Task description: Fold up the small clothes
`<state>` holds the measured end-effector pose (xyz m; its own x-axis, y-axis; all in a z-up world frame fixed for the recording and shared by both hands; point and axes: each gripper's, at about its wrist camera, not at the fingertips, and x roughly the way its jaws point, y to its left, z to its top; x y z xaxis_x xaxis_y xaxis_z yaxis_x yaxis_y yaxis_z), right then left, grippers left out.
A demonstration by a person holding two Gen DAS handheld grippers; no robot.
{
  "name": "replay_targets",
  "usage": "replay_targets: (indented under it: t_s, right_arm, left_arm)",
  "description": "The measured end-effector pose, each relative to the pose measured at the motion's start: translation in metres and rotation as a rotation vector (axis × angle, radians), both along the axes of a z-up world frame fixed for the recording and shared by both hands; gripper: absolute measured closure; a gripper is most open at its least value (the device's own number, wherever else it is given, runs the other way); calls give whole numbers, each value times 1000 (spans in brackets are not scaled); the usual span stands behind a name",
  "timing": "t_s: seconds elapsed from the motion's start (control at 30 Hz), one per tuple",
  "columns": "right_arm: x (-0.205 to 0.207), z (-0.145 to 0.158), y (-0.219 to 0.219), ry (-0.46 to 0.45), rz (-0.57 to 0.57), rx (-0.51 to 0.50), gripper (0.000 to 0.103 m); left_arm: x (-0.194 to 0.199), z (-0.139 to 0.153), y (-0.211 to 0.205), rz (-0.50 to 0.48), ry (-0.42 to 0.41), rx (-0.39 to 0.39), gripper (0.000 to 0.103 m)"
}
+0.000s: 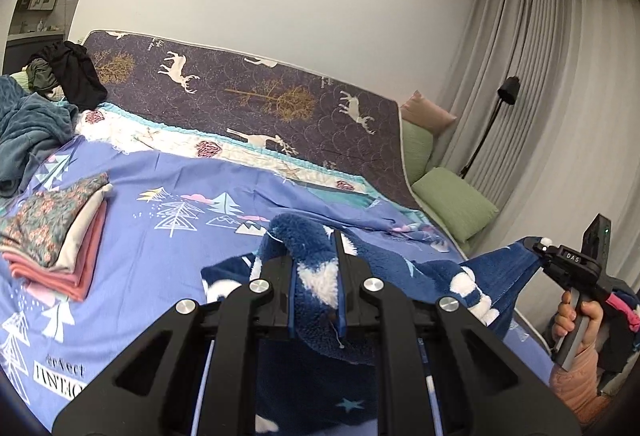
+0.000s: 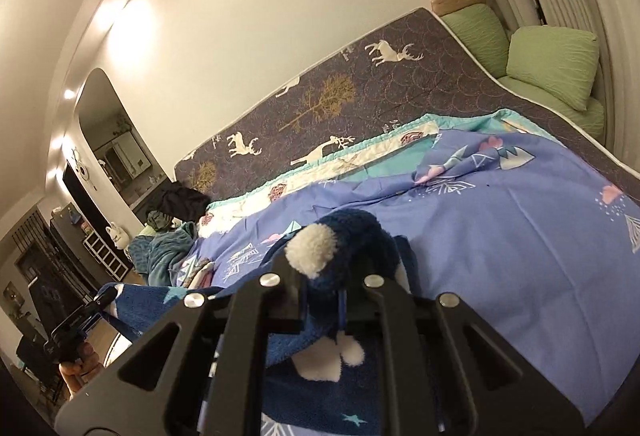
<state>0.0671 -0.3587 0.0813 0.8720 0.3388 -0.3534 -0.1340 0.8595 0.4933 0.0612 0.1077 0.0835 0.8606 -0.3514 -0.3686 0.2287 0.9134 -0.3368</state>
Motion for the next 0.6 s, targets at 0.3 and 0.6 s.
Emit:
replay_targets:
  t_s: [0.3, 0.6]
  right_arm:
    - [82, -8, 7, 21, -7, -26, 92]
    - [204, -94, 24, 293, -5, -117, 76]
  left_arm:
    - [78, -8, 6, 14, 28, 18, 89]
    - [200, -118, -7, 50, 301, 135, 82]
